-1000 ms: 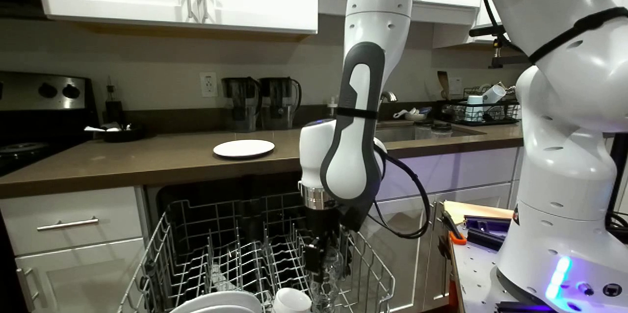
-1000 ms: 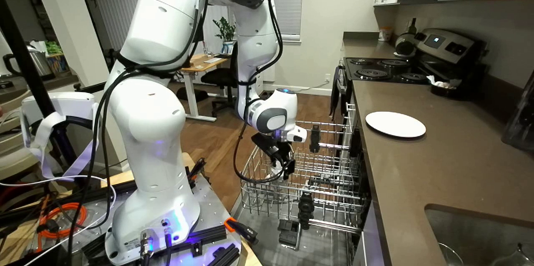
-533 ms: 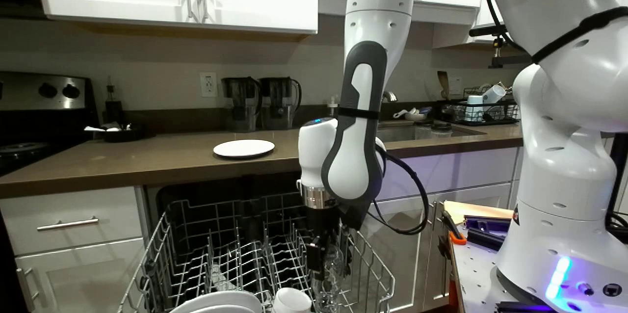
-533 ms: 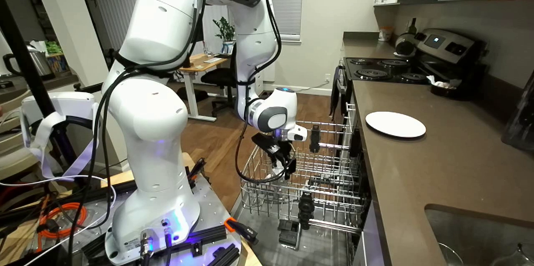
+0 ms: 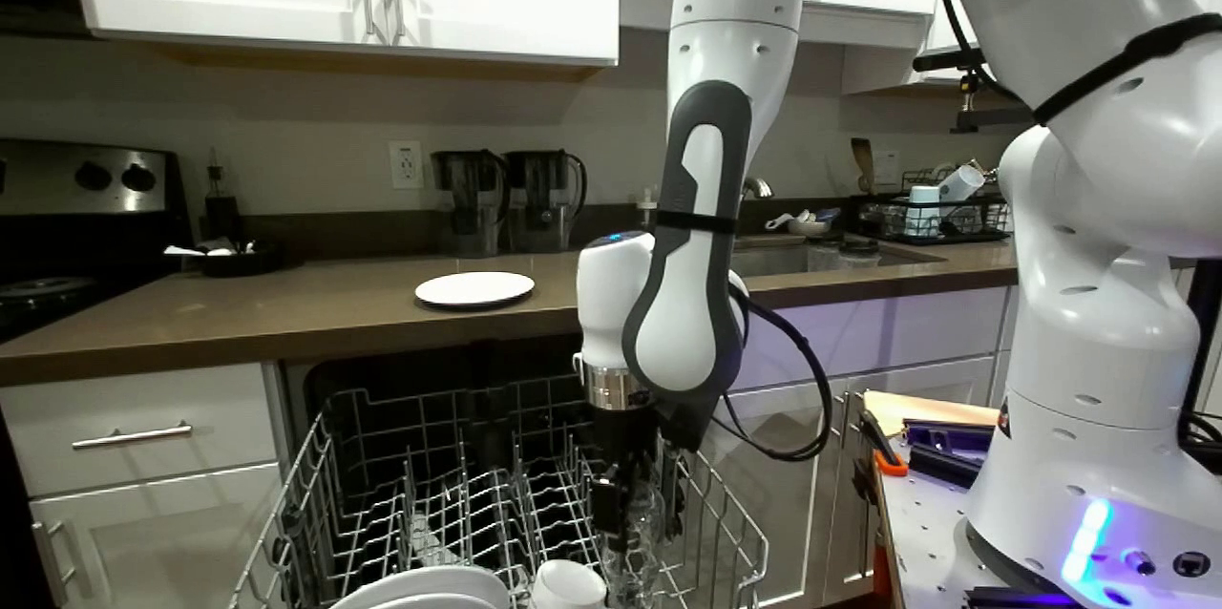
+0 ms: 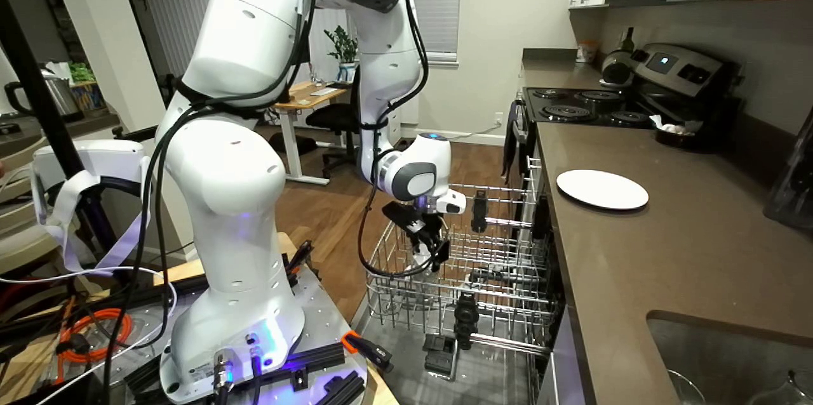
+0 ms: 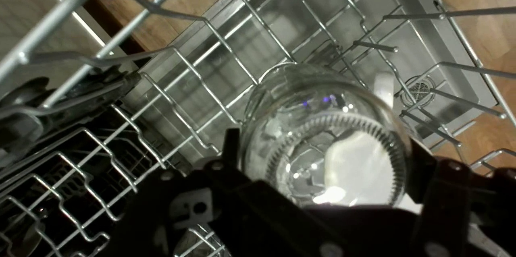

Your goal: Take the two white plates one after the other and put them vertically in the dishwasher then move the glass bottle to the right

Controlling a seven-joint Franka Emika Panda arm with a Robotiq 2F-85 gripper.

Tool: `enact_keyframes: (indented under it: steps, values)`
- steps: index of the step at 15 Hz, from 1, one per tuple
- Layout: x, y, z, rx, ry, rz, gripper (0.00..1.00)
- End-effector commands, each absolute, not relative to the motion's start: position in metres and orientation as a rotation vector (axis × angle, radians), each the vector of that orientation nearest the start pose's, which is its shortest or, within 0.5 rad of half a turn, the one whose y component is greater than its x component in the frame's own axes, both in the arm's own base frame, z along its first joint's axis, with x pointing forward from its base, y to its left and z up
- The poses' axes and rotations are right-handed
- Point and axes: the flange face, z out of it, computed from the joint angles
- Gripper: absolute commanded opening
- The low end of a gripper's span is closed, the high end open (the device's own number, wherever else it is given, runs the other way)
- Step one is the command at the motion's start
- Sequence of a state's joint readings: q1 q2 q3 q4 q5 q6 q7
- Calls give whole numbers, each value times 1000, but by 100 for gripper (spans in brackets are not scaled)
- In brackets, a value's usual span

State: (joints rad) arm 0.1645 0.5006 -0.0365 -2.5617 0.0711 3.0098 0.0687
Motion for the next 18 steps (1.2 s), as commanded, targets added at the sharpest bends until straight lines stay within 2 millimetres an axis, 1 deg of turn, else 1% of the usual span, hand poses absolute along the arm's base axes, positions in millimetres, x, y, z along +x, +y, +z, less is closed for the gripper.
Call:
enact_keyframes:
  steps: [1,3,6,7,8,10,14,18]
  values:
    - [422,51,80,-3138,39,75,84]
    - [423,53,75,-3135,36,83,82]
    - [423,51,68,-3136,43,102,83]
    - [423,51,67,-3136,45,107,90]
    - [423,51,68,-3137,43,107,92]
    - [423,51,71,-3143,34,109,99]
    - [421,50,81,-3150,30,116,100]
    - [418,47,97,-3166,23,141,100]
